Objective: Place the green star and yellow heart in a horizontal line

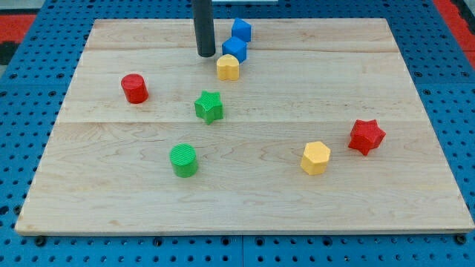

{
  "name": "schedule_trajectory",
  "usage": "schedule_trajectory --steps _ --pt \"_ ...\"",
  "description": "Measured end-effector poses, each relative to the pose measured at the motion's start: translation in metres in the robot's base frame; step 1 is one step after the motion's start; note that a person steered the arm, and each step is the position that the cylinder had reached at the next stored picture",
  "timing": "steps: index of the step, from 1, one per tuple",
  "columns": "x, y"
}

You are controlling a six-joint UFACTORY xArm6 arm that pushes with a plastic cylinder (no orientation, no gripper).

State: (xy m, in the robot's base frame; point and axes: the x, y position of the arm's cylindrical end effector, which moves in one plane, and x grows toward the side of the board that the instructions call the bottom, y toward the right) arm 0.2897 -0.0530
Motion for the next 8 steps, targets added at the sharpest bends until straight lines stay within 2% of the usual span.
schedule_trajectory --steps 2,3,4,5,6,7,8 --pt "0.029 0.033" --pt "0.039 0.018" --pt "0.054 -0.04" --pt "0.098 -0.07" --pt "0.135 -0.03" --pt "0.137 0.005" --pt "0.149 0.009"
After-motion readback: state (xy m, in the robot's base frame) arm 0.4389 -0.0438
